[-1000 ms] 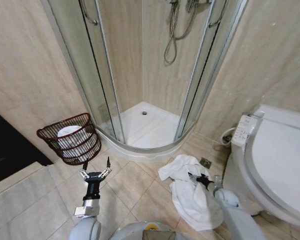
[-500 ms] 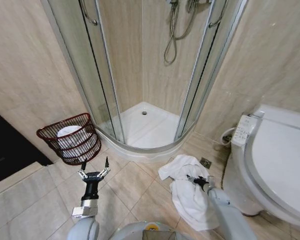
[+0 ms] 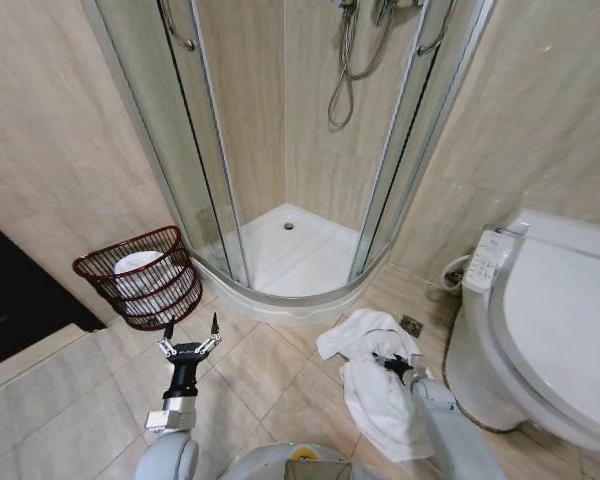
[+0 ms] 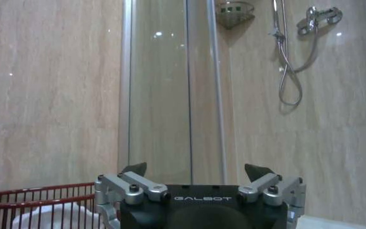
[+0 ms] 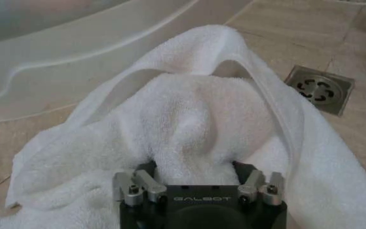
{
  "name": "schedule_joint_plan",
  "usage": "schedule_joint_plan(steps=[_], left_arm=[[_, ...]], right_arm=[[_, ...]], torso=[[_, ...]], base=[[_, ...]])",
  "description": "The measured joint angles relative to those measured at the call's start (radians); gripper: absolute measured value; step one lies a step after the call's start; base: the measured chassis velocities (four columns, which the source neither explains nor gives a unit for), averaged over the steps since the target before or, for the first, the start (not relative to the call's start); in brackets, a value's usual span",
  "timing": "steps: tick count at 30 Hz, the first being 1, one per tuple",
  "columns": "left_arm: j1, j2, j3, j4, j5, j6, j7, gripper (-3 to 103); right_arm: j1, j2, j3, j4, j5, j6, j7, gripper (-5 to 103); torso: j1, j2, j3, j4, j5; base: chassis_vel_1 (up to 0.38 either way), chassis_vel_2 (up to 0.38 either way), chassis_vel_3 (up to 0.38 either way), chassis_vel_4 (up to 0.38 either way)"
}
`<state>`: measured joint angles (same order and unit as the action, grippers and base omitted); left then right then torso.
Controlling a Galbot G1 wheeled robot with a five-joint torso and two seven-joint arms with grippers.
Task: Discard the used towel into the hamper.
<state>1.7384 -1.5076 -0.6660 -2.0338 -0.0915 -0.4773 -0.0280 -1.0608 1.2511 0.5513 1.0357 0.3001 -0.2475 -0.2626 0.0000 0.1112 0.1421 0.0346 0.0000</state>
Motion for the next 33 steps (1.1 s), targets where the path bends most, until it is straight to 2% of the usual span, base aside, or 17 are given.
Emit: schedule_joint_plan(steps=[2, 3, 4, 6, 7, 12, 13, 14, 15, 17, 19, 22, 28, 33], left_arm=[[-0.002, 0.003, 0.0, 0.002, -0.002, 0.0, 0.0, 100], [-0.004, 0.004, 0.0, 0.004, -0.003, 0.0, 0.001, 100], [-0.006, 0.005, 0.0, 0.007, -0.005, 0.0, 0.001, 100], [-0.006, 0.006, 0.0, 0.008, -0.005, 0.0, 0.001, 100], [-0.007, 0.007, 0.0, 0.008, -0.007, 0.0, 0.002, 100], [-0.01, 0.012, 0.0, 0.008, -0.011, 0.002, 0.003, 100], [-0.012, 0.015, -0.001, 0.008, -0.013, 0.003, 0.004, 100], [-0.014, 0.017, -0.001, 0.008, -0.016, 0.004, 0.004, 100], [-0.014, 0.017, -0.001, 0.008, -0.016, 0.004, 0.004, 100], [-0.017, 0.02, -0.002, 0.008, -0.019, 0.007, 0.006, 100], [-0.019, 0.021, -0.001, 0.008, -0.02, 0.007, 0.007, 100], [-0.021, 0.02, 0.002, 0.008, -0.022, 0.011, 0.009, 100], [-0.023, 0.022, 0.005, 0.012, -0.023, 0.012, 0.012, 100], [-0.026, 0.03, 0.008, 0.013, -0.025, 0.012, 0.014, 100]], right_arm=[[0.002, 0.001, 0.001, -0.004, 0.0, 0.003, 0.0, 80], [0.002, 0.001, 0.001, -0.006, 0.0, 0.005, 0.0, 70], [0.003, 0.001, 0.002, -0.009, 0.0, 0.007, 0.0, 64], [0.004, 0.001, 0.002, -0.01, 0.0, 0.007, 0.0, 64], [0.006, 0.001, 0.002, -0.014, 0.001, 0.008, -0.001, 53], [0.013, 0.001, 0.004, -0.024, 0.001, 0.008, -0.002, 42], [0.015, 0.003, 0.005, -0.026, 0.002, 0.008, -0.002, 37], [0.015, 0.004, 0.006, -0.027, 0.002, 0.008, -0.002, 26], [0.015, 0.004, 0.006, -0.027, 0.002, 0.008, -0.002, 26], [0.015, 0.006, 0.007, -0.03, 0.002, 0.01, -0.002, 15], [0.015, 0.006, 0.007, -0.031, 0.002, 0.011, -0.002, 15], [0.014, 0.008, 0.011, -0.031, 0.002, 0.013, -0.002, 5], [0.007, 0.01, 0.017, -0.007, 0.014, 0.021, 0.015, 5], [-0.028, 0.011, 0.026, 0.093, 0.052, 0.039, 0.075, 5]], torso=[[0.0, 0.0, 0.0, 0.0, 0.0], [0.0, 0.0, 0.0, 0.0, 0.0], [0.0, 0.0, 0.0, -0.0001, 0.0], [0.0, 0.0, 0.0, 0.0, 0.0], [0.0, 0.0, 0.0, 0.0, 0.0], [0.0, 0.0, 0.0, 0.0, 0.0], [0.0, 0.0, 0.0, 0.0, 0.0], [0.0, 0.0, 0.0, 0.0, 0.0], [0.0, 0.0, 0.0, 0.0, 0.0], [0.0, 0.0, 0.0, 0.0, 0.0], [0.0, 0.0, 0.0, 0.0, 0.0], [0.0, 0.0, 0.0, 0.0, 0.0], [0.0, 0.0, 0.0, 0.0, 0.0001], [0.0, 0.0, 0.0, 0.0001, 0.0002]], base=[[0.0, 0.0, 0.0, 0.0], [0.0, 0.0, 0.0, 0.0], [0.0, 0.0, 0.0, 0.0], [0.0, 0.0, 0.0, 0.0], [0.0, 0.0, 0.0, 0.0], [0.0, 0.0, 0.0, 0.0], [0.0, 0.0, 0.0, 0.0], [0.0, 0.0, 0.0, 0.0], [0.0, 0.0, 0.0, 0.0], [0.0, 0.0, 0.0, 0.0], [0.0, 0.0, 0.0, 0.0], [0.0, 0.0, 0.0, 0.0], [0.0, 0.0, 0.0, 0.0], [0.0, 0.0, 0.0, 0.0]])
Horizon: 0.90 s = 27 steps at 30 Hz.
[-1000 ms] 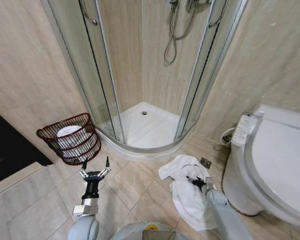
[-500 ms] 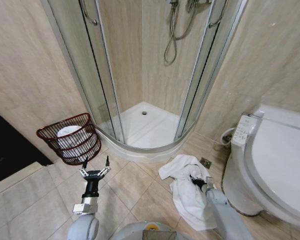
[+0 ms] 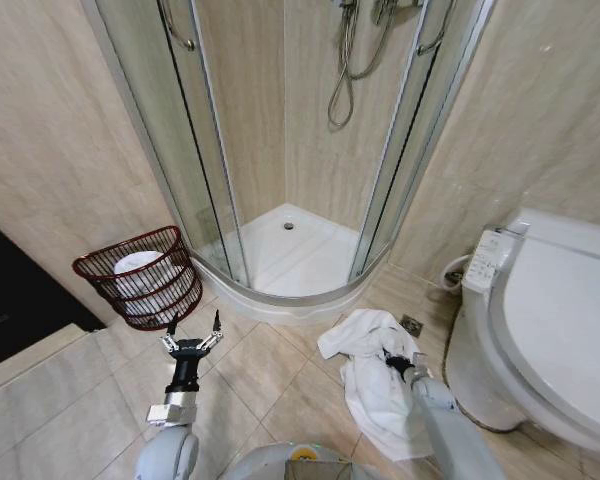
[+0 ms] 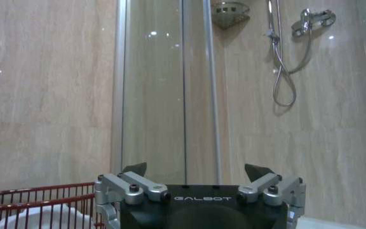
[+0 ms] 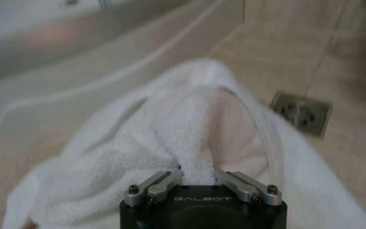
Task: Discard the used towel into the hamper.
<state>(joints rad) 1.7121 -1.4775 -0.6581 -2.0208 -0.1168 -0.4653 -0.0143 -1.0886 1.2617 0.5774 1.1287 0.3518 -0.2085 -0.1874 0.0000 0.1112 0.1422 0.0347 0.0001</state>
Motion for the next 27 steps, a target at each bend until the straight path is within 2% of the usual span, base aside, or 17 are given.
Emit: schedule_joint_plan(steps=[3, 9, 10, 11, 13, 14, 16, 19, 20, 21, 27], left_arm=[[-0.001, 0.003, 0.002, 0.001, -0.001, -0.001, 0.001, 100], [-0.002, 0.006, 0.016, 0.01, 0.002, -0.014, 0.001, 100], [-0.002, 0.006, 0.016, 0.01, 0.002, -0.014, 0.001, 100], [-0.002, 0.008, 0.017, 0.012, 0.003, -0.017, 0.001, 100], [-0.002, 0.009, 0.017, 0.013, 0.003, -0.018, 0.001, 100], [-0.002, 0.014, 0.018, 0.017, 0.004, -0.02, 0.0, 100], [-0.002, 0.015, 0.018, 0.019, 0.006, -0.02, 0.0, 100], [-0.012, 0.021, 0.018, 0.041, 0.048, -0.033, -0.012, 100], [-0.016, 0.021, 0.018, 0.049, 0.065, -0.045, -0.014, 100], [-0.016, 0.021, 0.018, 0.049, 0.065, -0.045, -0.014, 100], [-0.002, 0.016, 0.031, 0.057, 0.081, -0.075, -0.021, 100]], right_arm=[[-0.026, -0.001, 0.01, 0.061, 0.008, 0.003, 0.016, 5], [-0.167, -0.006, 0.05, 0.335, 0.016, 0.031, 0.101, 5], [-0.167, -0.006, 0.05, 0.335, 0.016, 0.031, 0.101, 5], [-0.219, -0.002, 0.068, 0.437, 0.016, 0.036, 0.121, 5], [-0.239, 0.001, 0.076, 0.476, 0.013, 0.04, 0.125, 5], [-0.285, 0.011, 0.095, 0.562, -0.002, 0.054, 0.133, 5], [-0.302, 0.015, 0.101, 0.596, -0.01, 0.059, 0.137, 5], [-0.407, 0.045, 0.136, 0.826, -0.045, 0.079, 0.165, 5], [-0.443, 0.056, 0.147, 0.893, -0.057, 0.085, 0.176, 5], [-0.443, 0.056, 0.147, 0.893, -0.057, 0.085, 0.176, 5], [-0.56, 0.079, 0.201, 1.141, -0.092, 0.103, 0.202, 5]], torso=[[0.0, 0.0, 0.0, 0.0, 0.0001], [0.0, 0.0, 0.0, -0.0002, -0.0001], [0.0, 0.0, 0.0, -0.0002, -0.0001], [0.0, 0.0, 0.0, -0.0002, -0.0002], [0.0, 0.0, 0.0, -0.0003, -0.0003], [0.0, 0.0, 0.0, -0.0001, -0.0003], [0.0, 0.0, 0.0, -0.0003, -0.0001], [0.0, 0.0, 0.0, 0.0, -0.001], [0.0, 0.0, 0.0, -0.0002, 0.0], [0.0, 0.0, 0.0, -0.0002, 0.0], [0.0, 0.0, 0.0, -0.0004, -0.0001]], base=[[0.0, 0.0, 0.0, 0.0], [0.0, 0.0, 0.0, 0.0], [0.0, 0.0, 0.0, 0.0], [0.0, 0.0, 0.0, 0.0], [0.0, 0.0, 0.0, 0.0], [0.0, 0.0, 0.0, 0.0], [0.0, 0.0, 0.0, 0.0], [0.0, 0.0, 0.0, 0.0], [0.0, 0.0, 0.0, 0.0], [0.0, 0.0, 0.0, 0.0], [0.0, 0.0, 0.0, 0.0]])
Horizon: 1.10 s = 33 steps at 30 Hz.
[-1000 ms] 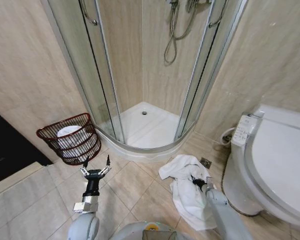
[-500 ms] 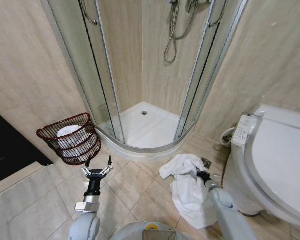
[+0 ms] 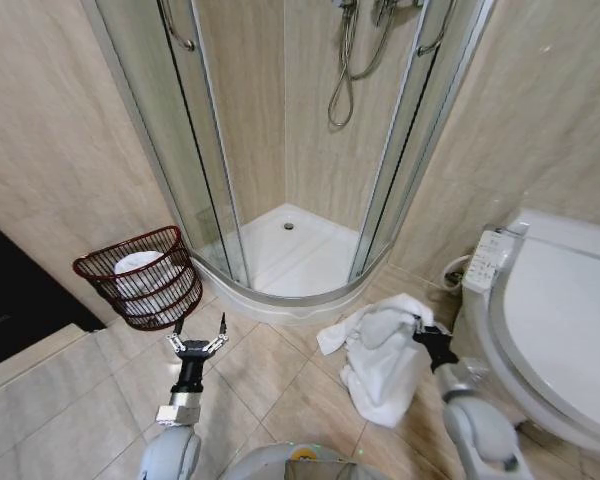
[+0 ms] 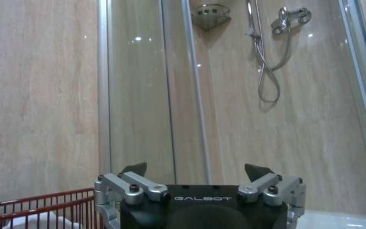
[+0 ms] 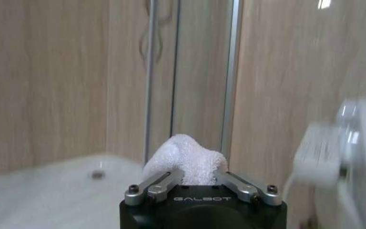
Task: Discard the used towel into the hamper.
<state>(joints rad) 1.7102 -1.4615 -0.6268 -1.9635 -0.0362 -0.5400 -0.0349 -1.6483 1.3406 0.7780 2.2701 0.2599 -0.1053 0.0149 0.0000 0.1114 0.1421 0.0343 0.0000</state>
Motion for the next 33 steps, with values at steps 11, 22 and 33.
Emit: schedule_joint_plan(steps=[11, 22, 33], left_arm=[[0.053, -0.043, -0.01, -0.03, -0.012, -0.02, -0.033, 100], [0.067, -0.039, -0.006, -0.033, -0.019, -0.01, -0.03, 100], [0.055, -0.039, -0.007, -0.034, -0.018, 0.01, -0.025, 100]], right_arm=[[-0.06, -0.003, -0.013, 0.244, -0.065, -0.026, 0.026, 5], [-0.062, 0.021, -0.064, 0.242, -0.104, -0.048, 0.035, 5], [-0.051, 0.015, -0.082, 0.234, -0.114, -0.058, 0.031, 5]], torso=[[0.0, 0.0, 0.0, 0.0002, -0.0003], [0.0, 0.0, 0.0, 0.0002, -0.0001], [0.0, 0.0, 0.0, 0.0003, -0.0001]], base=[[0.0, 0.0, 0.0, 0.0], [0.0, 0.0, 0.0, 0.0], [0.051, 0.044, 0.034, 0.04]])
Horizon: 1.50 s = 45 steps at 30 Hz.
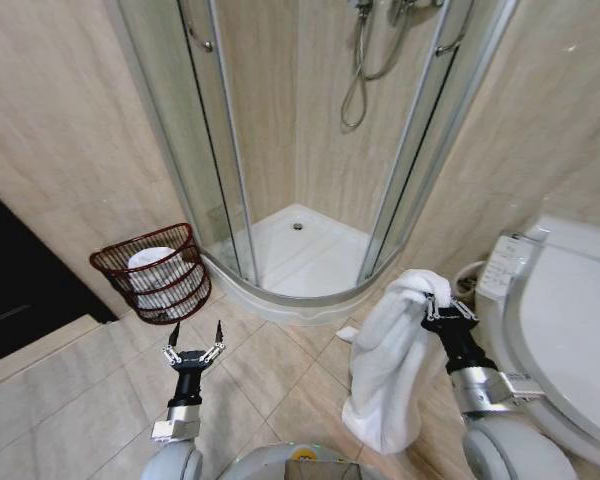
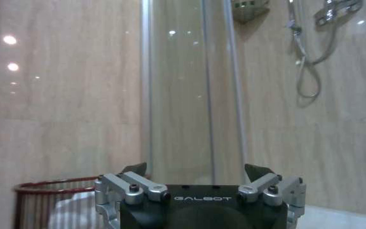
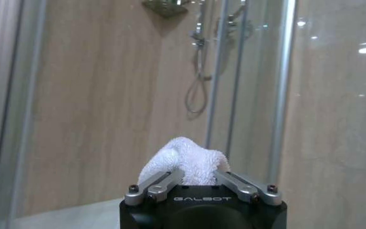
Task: Discard the used towel into the hamper.
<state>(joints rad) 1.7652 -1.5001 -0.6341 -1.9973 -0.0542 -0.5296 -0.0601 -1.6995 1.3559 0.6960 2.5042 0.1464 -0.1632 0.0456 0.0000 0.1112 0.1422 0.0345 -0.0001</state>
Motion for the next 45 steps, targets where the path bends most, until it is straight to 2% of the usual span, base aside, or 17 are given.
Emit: schedule_joint_plan(steps=[9, 45], left_arm=[[0.0, 0.001, -0.003, -0.009, -0.006, 0.014, -0.005, 100], [0.008, -0.008, 0.002, -0.027, -0.006, 0.028, -0.007, 100]], right_arm=[[0.003, 0.004, -0.001, -0.002, -0.01, 0.009, -0.009, 5], [-0.002, -0.007, -0.025, -0.004, -0.057, 0.021, -0.028, 5]], torso=[[0.0, 0.001, 0.002, 0.0001, 0.0], [0.039, 0.142, 0.102, -0.0001, 0.0001]], base=[[0.095, 0.1, 0.105, 0.105], [0.084, 0.082, 0.082, 0.082]])
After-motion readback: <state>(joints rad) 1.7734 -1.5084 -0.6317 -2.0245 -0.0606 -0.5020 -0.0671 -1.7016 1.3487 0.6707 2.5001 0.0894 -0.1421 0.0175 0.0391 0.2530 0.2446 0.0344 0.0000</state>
